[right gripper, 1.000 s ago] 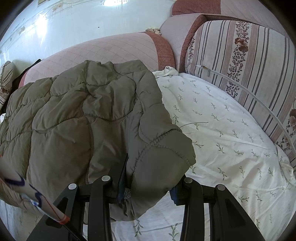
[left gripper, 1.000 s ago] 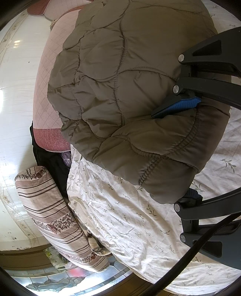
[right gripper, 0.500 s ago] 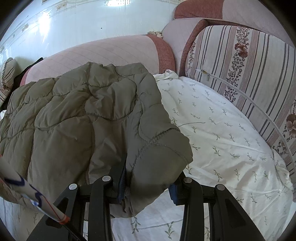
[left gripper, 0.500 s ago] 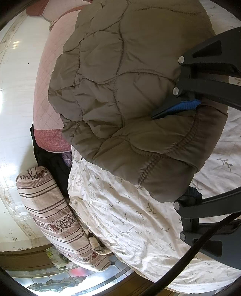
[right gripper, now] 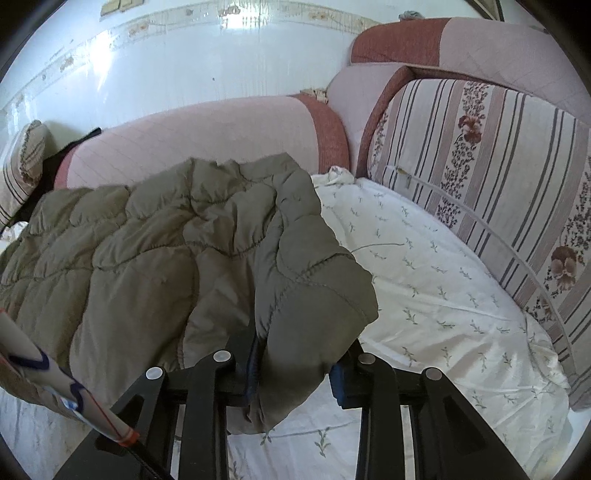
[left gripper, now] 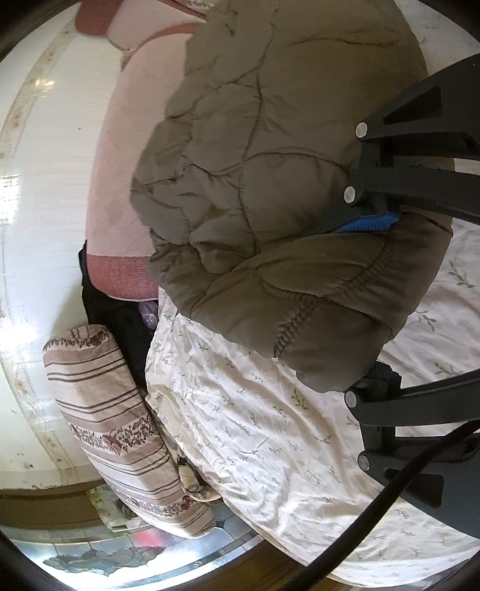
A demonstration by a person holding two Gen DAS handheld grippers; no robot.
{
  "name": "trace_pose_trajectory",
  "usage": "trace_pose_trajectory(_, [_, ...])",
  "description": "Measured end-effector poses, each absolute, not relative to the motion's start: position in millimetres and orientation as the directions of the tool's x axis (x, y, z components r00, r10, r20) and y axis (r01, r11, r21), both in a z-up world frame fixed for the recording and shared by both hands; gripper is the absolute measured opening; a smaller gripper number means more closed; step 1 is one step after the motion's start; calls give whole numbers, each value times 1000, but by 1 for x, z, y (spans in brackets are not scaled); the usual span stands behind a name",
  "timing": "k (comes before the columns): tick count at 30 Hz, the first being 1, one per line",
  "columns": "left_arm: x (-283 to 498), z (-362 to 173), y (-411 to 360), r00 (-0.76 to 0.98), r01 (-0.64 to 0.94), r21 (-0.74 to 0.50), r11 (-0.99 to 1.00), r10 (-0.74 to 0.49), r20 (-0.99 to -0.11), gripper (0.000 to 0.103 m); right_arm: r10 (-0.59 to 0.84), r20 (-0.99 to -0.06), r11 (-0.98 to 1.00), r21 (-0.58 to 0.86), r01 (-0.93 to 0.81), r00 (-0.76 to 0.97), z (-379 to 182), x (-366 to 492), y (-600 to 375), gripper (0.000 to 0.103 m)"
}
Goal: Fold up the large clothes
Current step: 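Press the folded bundle flat with both tools and hold it, then open both tools and lift them away from the jacket bundle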
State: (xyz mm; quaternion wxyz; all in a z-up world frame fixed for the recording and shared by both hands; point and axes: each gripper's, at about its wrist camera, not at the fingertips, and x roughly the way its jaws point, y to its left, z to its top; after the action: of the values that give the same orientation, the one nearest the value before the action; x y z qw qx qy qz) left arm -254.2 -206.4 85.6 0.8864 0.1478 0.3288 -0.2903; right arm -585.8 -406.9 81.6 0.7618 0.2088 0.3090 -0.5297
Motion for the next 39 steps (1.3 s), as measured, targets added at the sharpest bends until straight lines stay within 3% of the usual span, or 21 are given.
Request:
trace_pose_trajectory(9, [-288,106,-148,606,624,29,781,-460,-649,52,-717,-644,369,-24,929,268,110,-612,-351,31])
trace_pose_trajectory(23, [-365,90,-48,593,644,32,764,-472,-652,52,-688,-649,368,75,927,326,109,-681,-272,31])
trace_pose_trajectory(25, [-369,85,-44,589,647,40,762,-465,-661,57,-671,-665,368,85,926,328,101,-684,-271,32])
trace_pose_trajectory(28, [-361,77,-43,585,625,32,780,-440,-681,71,-601,-724,339,154,928,340,81,-691,-286,38])
trace_pose_trajectory(30, [-351,74,-41,592,597,28,802,-417,-690,82,-537,-759,288,246,926,368,64,-702,-297,48])
trace_pose_trajectory(32, [-340,72,-35,569,581,-23,814,-426,-703,85,-496,-759,202,371,906,422,47,-721,-304,72])
trace_pose_trajectory(36, [-322,72,-18,540,523,-131,842,-447,-713,91,-505,-741,53,486,873,443,45,-762,-316,76])
trace_pose_trajectory(39, [-332,79,-19,629,494,-44,868,-392,-671,91,-602,-718,53,401,915,350,64,-766,-307,74])
